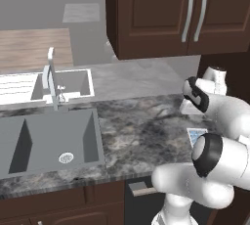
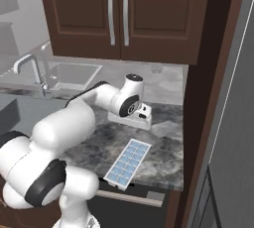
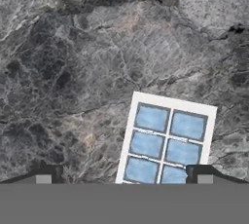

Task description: The ice cube tray has been filled with water. Take the tray and place it in the freezer to make ice. Close the freezer door after placing the tray.

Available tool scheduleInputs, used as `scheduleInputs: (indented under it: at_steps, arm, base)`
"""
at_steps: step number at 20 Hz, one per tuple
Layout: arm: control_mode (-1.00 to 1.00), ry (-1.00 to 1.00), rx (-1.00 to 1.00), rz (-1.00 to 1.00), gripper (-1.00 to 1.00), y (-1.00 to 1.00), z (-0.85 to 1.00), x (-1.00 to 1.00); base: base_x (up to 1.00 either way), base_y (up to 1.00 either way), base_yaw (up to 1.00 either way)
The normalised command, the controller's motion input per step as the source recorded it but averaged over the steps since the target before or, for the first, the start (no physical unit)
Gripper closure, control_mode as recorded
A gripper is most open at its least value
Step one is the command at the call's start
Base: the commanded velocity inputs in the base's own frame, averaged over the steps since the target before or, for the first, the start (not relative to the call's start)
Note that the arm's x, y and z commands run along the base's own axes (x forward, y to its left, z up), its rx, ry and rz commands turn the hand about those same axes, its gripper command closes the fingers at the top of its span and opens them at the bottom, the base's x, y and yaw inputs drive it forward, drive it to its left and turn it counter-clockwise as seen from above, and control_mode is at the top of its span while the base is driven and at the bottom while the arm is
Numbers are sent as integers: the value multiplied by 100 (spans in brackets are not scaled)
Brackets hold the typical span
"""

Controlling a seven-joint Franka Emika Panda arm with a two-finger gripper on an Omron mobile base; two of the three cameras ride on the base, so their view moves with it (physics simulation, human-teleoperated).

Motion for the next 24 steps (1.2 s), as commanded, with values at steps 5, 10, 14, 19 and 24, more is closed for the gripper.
scheduleInputs:
  at_steps: [5, 10, 14, 19, 24]
  arm:
    - [-100, 0, 8, -51, -100, -1, 16, -54]
    - [-100, 0, 13, -58, -100, -16, 0, -59]
    - [-100, 0, 13, -47, -100, -4, 5, -26]
    - [-100, 0, 11, -16, -100, -7, 2, -18]
    - [-100, -4, 16, 0, -100, -25, 0, -52]
  base:
    - [0, 0, 0]
    - [0, 0, 0]
    - [0, 0, 0]
    - [0, 0, 0]
    - [0, 0, 0]
